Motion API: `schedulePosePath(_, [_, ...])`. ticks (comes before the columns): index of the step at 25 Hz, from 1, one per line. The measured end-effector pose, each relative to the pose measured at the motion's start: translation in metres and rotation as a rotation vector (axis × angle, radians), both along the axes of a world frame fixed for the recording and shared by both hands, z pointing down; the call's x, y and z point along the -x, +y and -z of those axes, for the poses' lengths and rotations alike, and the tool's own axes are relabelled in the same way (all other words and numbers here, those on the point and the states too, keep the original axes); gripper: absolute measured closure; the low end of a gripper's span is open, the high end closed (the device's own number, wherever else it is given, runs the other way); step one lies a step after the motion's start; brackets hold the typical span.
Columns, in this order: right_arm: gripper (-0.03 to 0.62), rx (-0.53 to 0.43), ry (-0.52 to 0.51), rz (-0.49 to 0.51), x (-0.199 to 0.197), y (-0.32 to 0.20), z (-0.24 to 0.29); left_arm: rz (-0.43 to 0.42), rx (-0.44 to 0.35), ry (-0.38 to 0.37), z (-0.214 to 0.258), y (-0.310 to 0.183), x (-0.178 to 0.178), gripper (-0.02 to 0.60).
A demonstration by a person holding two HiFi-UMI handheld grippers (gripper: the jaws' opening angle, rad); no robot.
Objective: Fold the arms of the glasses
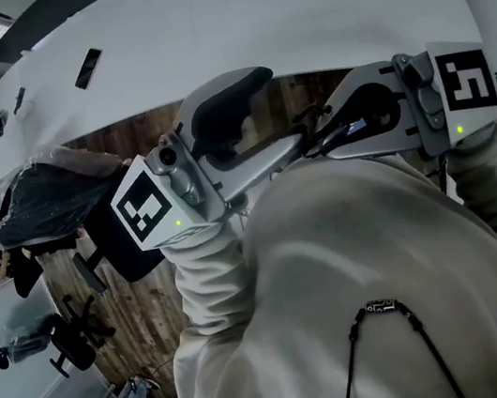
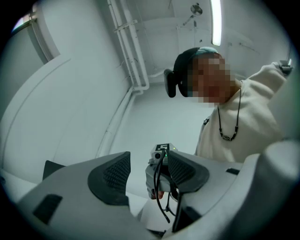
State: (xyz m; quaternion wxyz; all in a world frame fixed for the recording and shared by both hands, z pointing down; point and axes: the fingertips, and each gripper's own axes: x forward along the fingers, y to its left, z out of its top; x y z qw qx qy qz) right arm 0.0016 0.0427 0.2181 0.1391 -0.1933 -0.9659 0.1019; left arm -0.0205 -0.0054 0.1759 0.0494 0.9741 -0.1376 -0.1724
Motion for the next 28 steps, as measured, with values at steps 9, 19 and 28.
schedulePosePath(9, [0.534, -0.010, 0.109, -0.087, -0.025, -0.044, -0.034, 0.176, 0.069, 0.152, -0.001, -0.024, 0.048, 0.347])
schedulePosePath(19, [0.534, -0.190, 0.386, -0.272, -0.083, -0.136, -0.112, 0.257, 0.218, 0.106, -0.045, -0.028, 0.037, 0.578])
schedulePosePath(28, [0.534, -0.222, 0.771, -0.371, -0.158, -0.250, -0.273, 0.393, 0.322, 0.199, -0.056, 0.001, 0.068, 0.578])
